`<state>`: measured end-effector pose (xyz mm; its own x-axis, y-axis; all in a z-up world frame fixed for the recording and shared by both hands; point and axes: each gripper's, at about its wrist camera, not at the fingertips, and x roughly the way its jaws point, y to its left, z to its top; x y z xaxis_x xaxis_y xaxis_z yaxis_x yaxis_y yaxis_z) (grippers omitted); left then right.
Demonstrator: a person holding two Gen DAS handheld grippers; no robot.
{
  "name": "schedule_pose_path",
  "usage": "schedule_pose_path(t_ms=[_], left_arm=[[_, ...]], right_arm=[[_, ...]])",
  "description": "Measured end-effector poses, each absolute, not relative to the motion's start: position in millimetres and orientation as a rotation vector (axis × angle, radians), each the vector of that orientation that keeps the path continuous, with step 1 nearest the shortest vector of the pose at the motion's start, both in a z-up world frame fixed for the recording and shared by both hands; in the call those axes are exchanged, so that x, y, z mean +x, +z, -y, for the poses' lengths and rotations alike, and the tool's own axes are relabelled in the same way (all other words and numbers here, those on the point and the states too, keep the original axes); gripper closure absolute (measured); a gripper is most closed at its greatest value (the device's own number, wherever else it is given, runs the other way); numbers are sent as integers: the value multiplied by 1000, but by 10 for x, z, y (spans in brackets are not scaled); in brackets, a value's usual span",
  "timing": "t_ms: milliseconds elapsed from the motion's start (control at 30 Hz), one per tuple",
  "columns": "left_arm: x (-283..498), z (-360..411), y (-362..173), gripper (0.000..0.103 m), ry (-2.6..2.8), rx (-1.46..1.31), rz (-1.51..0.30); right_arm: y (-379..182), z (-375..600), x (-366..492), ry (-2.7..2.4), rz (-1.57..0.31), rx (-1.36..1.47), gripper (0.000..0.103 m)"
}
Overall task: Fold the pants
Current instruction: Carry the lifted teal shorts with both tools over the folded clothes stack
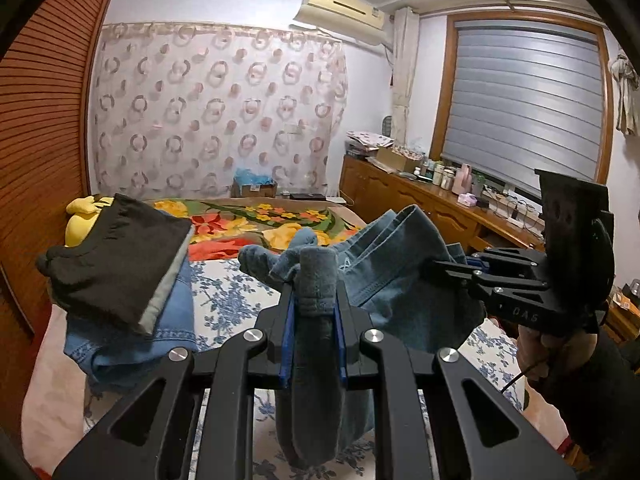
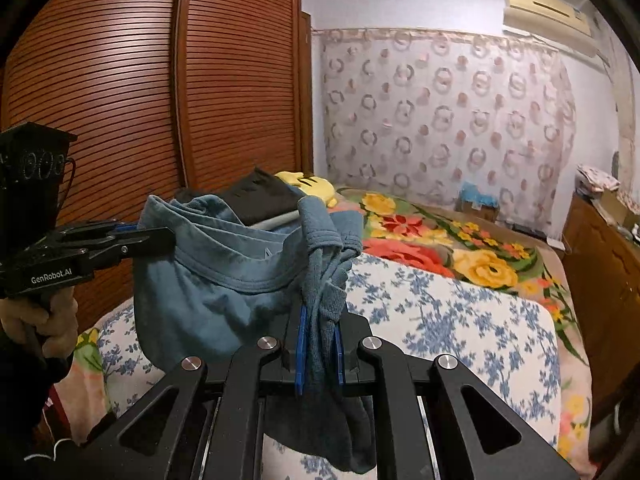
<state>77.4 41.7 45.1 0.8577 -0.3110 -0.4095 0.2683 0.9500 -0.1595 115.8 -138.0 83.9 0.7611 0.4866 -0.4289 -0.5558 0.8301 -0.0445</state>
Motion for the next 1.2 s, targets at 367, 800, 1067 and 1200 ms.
schedule_pose_path(t_ms=[367, 800, 1067, 1200], left_arm=[[961, -785, 571, 85, -223, -111, -414], [1162, -1234, 696, 85, -129, -127, -379], [1310, -1522, 710, 85, -61, -149, -358], [1367, -1645, 652, 85, 0, -146, -350]], right_arm=[[1002, 1061, 1687, 623, -389, -241, 92], [1162, 703, 2327, 686, -367, -297, 92], [1175, 385, 2811, 726, -344, -344, 92], [1152, 236, 3069, 753, -343, -366, 92]])
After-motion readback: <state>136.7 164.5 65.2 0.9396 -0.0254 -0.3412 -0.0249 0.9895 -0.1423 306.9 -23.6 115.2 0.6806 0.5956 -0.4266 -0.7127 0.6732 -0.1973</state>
